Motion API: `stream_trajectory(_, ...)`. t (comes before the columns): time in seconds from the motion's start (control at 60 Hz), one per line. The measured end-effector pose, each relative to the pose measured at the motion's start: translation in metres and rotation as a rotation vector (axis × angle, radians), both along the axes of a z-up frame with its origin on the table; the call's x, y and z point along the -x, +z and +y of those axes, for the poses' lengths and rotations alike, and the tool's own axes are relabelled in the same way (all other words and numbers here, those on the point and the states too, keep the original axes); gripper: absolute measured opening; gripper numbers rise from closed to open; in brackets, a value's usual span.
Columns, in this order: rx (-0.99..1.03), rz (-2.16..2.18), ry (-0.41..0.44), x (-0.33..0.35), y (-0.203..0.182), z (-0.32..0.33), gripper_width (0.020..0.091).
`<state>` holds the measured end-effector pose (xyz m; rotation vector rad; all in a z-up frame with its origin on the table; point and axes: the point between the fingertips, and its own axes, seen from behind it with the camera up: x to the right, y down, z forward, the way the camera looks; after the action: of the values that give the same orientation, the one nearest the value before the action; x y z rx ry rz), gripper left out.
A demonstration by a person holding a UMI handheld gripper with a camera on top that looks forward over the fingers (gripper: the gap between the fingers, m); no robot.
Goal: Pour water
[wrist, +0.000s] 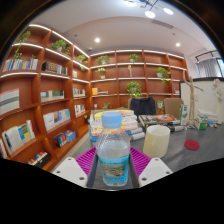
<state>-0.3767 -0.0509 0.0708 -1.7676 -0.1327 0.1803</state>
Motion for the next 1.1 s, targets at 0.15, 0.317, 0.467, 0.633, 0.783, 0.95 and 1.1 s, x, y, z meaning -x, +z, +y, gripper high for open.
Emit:
stream_trajectory(0.15,-0.033,0.004,0.001,-0.003,0.003,0.002,0.0400)
stream_trajectory(0.317,-0.045,-0.023,0.009,-0.002,0.002,0.004,0.0289)
stream_trajectory(0.467,-0.030,-0.004,0.012,0.000,0.003,0.004,0.0288)
stream_trajectory(0.633,0.031,0.303,0.002,0.016,0.020,0.013,0.0302)
stream_trajectory(0.783,0.072,0.713,0.004,0.022,0.036,0.034,0.0302)
stream_trajectory(0.95,0.101,1.111,-0.059,-0.001,0.053,0.061,0.0302)
stream_trajectory(1.1,0.074,1.423,-0.081,-0.029,0.078,0.080,0.0302)
